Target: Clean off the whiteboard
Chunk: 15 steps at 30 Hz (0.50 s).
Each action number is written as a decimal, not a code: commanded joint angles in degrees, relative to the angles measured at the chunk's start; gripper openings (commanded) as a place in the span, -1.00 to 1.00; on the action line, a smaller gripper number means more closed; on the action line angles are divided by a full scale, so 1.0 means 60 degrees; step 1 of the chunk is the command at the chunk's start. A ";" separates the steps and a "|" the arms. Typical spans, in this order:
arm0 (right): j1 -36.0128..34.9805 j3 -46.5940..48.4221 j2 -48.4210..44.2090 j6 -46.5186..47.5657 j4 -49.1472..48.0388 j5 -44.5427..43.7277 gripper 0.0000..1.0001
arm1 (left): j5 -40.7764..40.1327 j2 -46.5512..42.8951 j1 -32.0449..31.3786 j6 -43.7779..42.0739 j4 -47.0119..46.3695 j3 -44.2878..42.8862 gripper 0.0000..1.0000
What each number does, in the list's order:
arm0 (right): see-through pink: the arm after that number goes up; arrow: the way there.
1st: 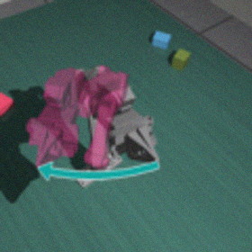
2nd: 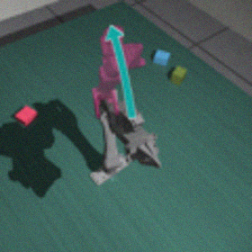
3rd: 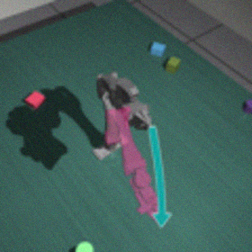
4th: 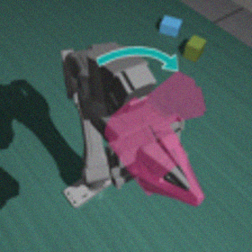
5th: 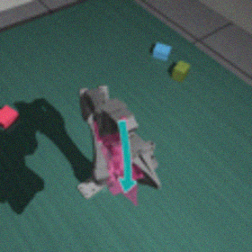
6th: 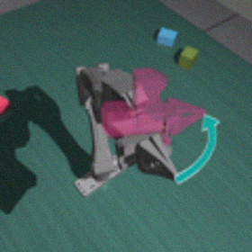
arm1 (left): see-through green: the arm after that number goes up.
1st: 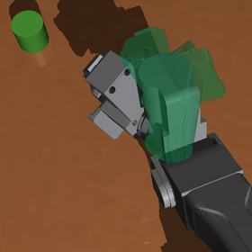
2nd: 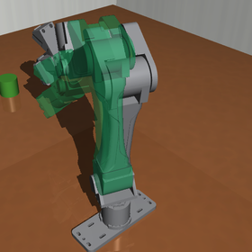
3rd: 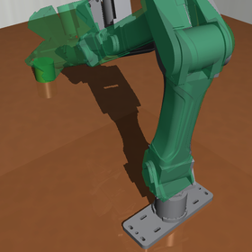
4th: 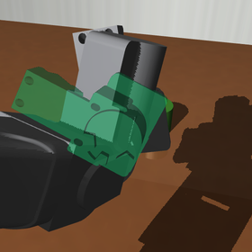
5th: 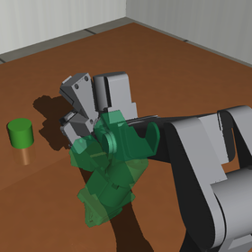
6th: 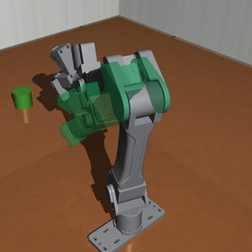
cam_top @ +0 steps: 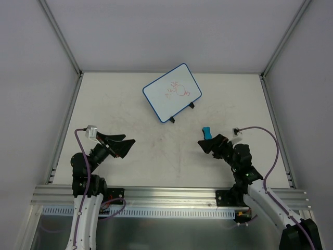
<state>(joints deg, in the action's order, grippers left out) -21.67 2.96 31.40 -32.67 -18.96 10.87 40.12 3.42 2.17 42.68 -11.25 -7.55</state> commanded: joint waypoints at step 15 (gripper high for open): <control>-0.2702 0.7824 0.5194 0.3979 0.8051 -0.5693 0.74 | 0.0140 0.0163 -0.0084 -0.0081 -0.0235 -0.0001 0.98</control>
<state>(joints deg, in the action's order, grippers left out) -37.52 45.50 58.43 -13.82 16.40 -16.43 40.10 4.23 2.17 42.63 -11.22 -7.55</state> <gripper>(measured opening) 0.892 0.990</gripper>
